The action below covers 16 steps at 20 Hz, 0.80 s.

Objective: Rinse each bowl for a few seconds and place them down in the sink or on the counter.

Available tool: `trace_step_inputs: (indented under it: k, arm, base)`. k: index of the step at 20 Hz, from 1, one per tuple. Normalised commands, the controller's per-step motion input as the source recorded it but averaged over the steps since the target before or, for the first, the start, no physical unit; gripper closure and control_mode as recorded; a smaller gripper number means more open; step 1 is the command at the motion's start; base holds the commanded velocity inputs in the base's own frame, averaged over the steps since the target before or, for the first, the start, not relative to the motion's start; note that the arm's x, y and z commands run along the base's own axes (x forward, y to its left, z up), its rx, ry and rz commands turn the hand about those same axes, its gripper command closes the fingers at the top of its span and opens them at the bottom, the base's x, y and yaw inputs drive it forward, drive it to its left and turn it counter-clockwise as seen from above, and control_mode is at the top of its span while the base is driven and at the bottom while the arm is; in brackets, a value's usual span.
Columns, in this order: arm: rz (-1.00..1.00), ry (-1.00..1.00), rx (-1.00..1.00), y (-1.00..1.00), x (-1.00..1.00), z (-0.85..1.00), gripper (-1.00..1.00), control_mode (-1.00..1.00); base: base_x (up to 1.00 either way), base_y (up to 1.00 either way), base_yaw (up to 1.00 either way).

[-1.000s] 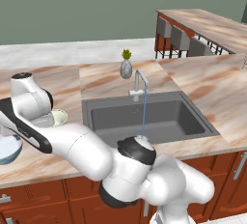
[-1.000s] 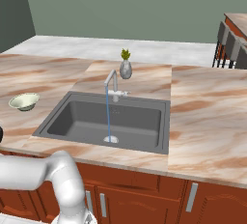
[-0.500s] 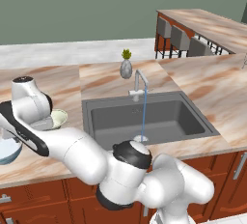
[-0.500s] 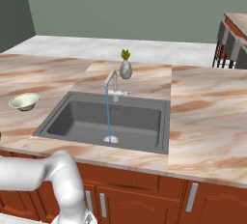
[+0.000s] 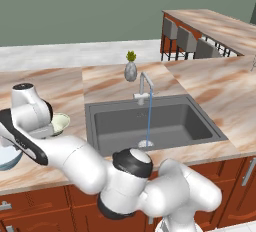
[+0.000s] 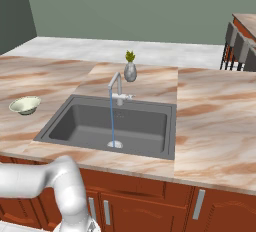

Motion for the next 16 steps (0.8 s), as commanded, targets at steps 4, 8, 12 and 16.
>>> trace_step_inputs:
  k: [4, 8, 12, 16]
  arm:
    - [0.00, 0.00, 0.00, 0.06, 0.06, -0.16, -1.00, -1.00]
    - [0.00, 0.00, 0.00, 0.13, 0.12, -0.14, -1.00, -1.00]
    - [0.00, 0.00, 0.00, 0.19, 0.14, -0.14, -1.00, -1.00]
    - [-0.01, 0.00, 0.00, 0.18, 0.13, -0.13, -1.00, -1.00]
  base:
    - [0.00, 0.00, 0.00]
    - [0.00, 0.00, 0.00]
    - [0.00, 0.00, 0.00]
    - [0.00, 0.00, 0.00]
